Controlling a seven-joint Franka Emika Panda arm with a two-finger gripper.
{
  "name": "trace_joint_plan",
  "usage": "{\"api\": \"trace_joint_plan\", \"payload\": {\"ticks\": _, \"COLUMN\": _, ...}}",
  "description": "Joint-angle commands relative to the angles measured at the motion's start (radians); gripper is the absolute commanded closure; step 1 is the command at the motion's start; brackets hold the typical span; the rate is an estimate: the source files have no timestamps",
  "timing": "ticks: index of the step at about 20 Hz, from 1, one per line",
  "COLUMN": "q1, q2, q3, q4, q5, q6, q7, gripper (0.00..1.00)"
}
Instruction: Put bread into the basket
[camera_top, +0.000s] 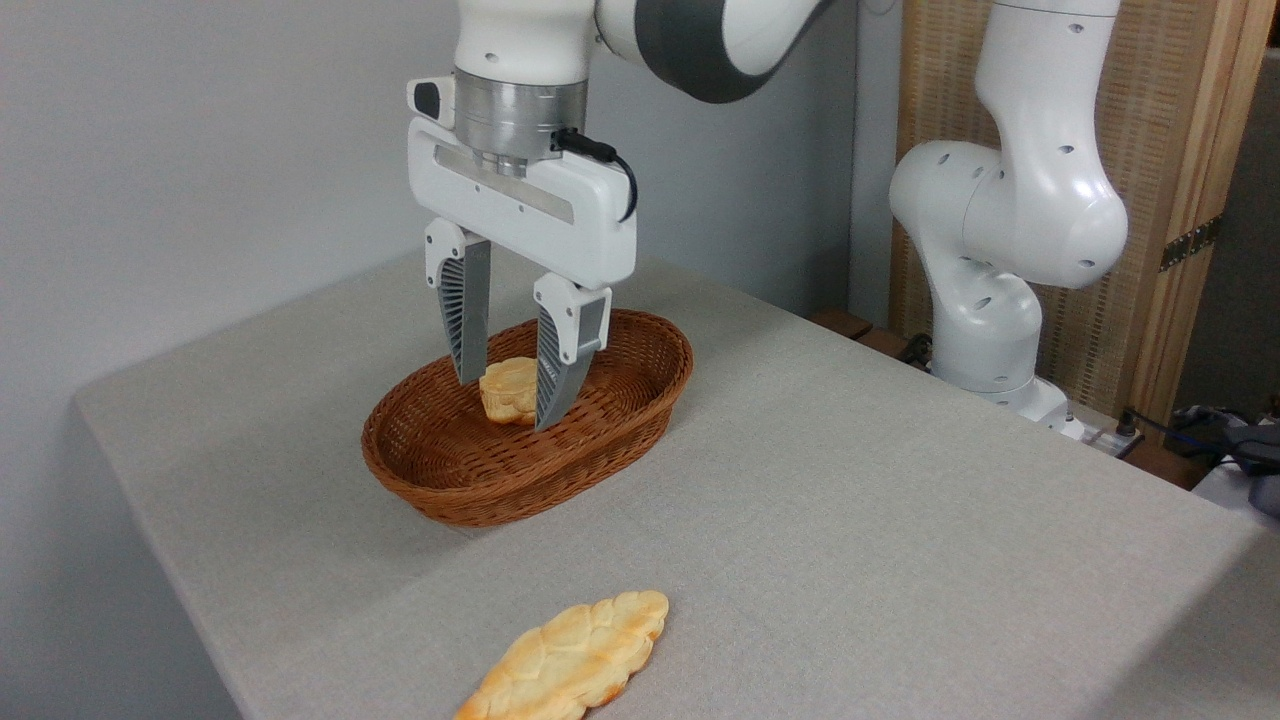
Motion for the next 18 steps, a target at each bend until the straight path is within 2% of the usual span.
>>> {"api": "trace_joint_plan", "payload": {"ticks": 1, "q1": -0.005, "q2": 0.014, "q3": 0.047, "q4": -0.016, "q5": 0.001, "q6": 0.076, "q7": 0.004, "gripper": 0.00}}
{"api": "trace_joint_plan", "payload": {"ticks": 7, "q1": -0.005, "q2": 0.057, "q3": 0.145, "q4": -0.027, "q5": 0.001, "q6": 0.150, "q7": 0.108, "gripper": 0.00}}
{"api": "trace_joint_plan", "payload": {"ticks": 9, "q1": -0.005, "q2": 0.073, "q3": 0.189, "q4": -0.047, "q5": 0.001, "q6": 0.150, "q7": 0.183, "gripper": 0.00}}
{"api": "trace_joint_plan", "payload": {"ticks": 18, "q1": -0.005, "q2": 0.189, "q3": 0.225, "q4": -0.059, "q5": -0.001, "q6": 0.210, "q7": 0.406, "gripper": 0.00}}
